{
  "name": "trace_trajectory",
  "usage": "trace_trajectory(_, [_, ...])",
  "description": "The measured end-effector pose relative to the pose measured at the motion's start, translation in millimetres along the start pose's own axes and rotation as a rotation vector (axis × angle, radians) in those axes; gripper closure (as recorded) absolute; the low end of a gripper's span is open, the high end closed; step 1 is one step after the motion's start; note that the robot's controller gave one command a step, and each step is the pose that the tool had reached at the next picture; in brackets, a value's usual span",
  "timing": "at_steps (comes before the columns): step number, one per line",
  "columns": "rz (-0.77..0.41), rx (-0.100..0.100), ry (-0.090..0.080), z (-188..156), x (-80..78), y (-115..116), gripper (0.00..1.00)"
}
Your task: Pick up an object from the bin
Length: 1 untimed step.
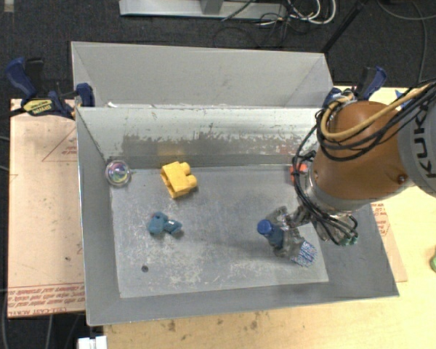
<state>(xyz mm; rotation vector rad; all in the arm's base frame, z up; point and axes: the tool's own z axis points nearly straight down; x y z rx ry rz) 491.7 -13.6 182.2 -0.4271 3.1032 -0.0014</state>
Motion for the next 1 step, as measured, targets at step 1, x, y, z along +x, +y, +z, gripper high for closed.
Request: trace_trajectory(1, [0.021, 0.001, -0.002, -143.2, -19.6, -6.2, 1.0])
